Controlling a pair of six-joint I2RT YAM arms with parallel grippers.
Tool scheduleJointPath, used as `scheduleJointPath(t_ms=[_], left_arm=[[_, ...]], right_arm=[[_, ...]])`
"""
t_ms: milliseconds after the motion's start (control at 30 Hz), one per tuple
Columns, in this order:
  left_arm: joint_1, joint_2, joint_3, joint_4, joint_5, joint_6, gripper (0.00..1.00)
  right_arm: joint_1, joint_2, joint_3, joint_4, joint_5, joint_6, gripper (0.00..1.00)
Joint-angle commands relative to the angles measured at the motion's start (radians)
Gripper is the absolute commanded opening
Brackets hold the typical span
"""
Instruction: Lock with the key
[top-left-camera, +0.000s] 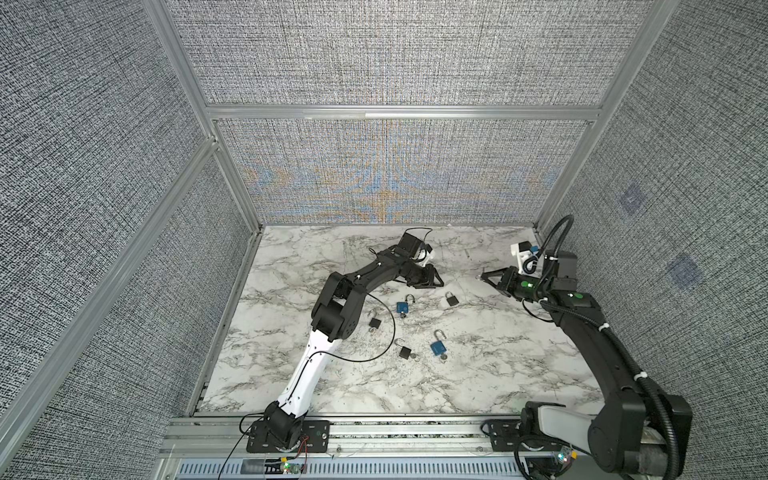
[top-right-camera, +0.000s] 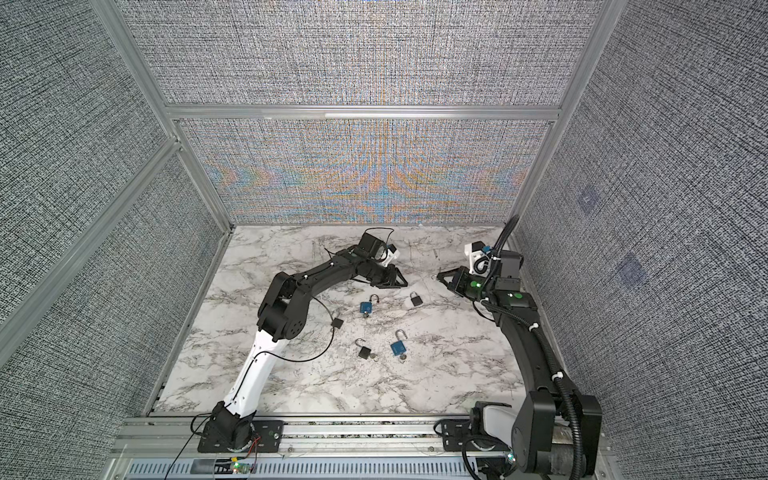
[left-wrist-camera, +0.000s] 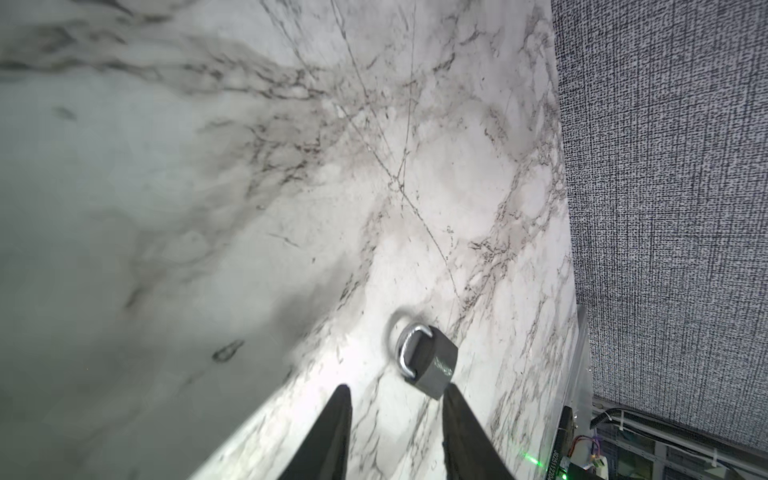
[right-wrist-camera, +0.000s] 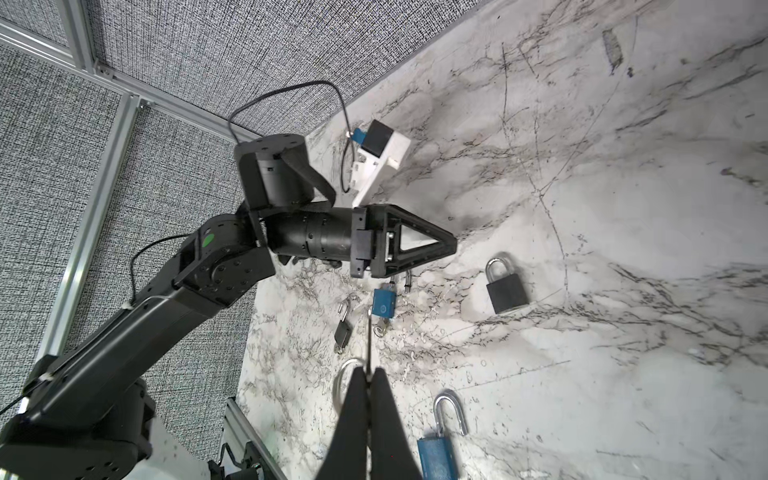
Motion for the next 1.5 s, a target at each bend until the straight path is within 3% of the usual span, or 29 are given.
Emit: scheduleJointPath(t_ms=[0,367,600,867,1467], left_arm=[[0.014,-0.088,-0.076,0.118,-0.035,-0.005,0.39],[0.086,-0.473,-0.531,0.51,-0.054,-0.104,0.39],[0.127,-0.678,-0.729,0.591,-0.08,-0.1,0.39],[0.147,-0.737,-0.806,0.613,-0.073,-0.1,0.39],[0.156,-0.727,-0.865,0.707,-0.067,-0.148,0.39]], right_arm=[[0.006,0.021,0.023,-0.032,0.034,-0.054,0.0],[0.11,0.231,0.078,-0.01,0.17,-0.149,0.0],[0.136,0.412,0.144,0.049,0.193,-0.131,0.0],[0.169,0.527,0.162,0.096,0.277,-0.122,0.0],[0.182,0.652,0.212,-0.075,0.258,-0.225,0.0]])
